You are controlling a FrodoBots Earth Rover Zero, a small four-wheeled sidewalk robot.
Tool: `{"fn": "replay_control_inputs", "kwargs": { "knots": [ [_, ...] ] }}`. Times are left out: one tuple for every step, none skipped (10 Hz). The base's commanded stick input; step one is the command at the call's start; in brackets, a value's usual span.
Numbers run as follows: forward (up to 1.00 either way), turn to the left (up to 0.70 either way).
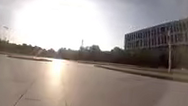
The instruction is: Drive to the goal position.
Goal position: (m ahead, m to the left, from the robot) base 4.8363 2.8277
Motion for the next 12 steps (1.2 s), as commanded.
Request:
{"fn": "replay_control_inputs", "kwargs": {
  "knots": [
    [0.7,0.01],
    [0.7,0.0],
    [0.7,0.0],
    [0.7,0.0],
    [0.7,0.0],
    [0.7,0.0],
    [0.7,0.0],
    [0.7,0.0],
    [0.7,0.0],
    [0.7,0.0],
    [0.7,0.0],
    [0.7,0.0]
  ]
}}
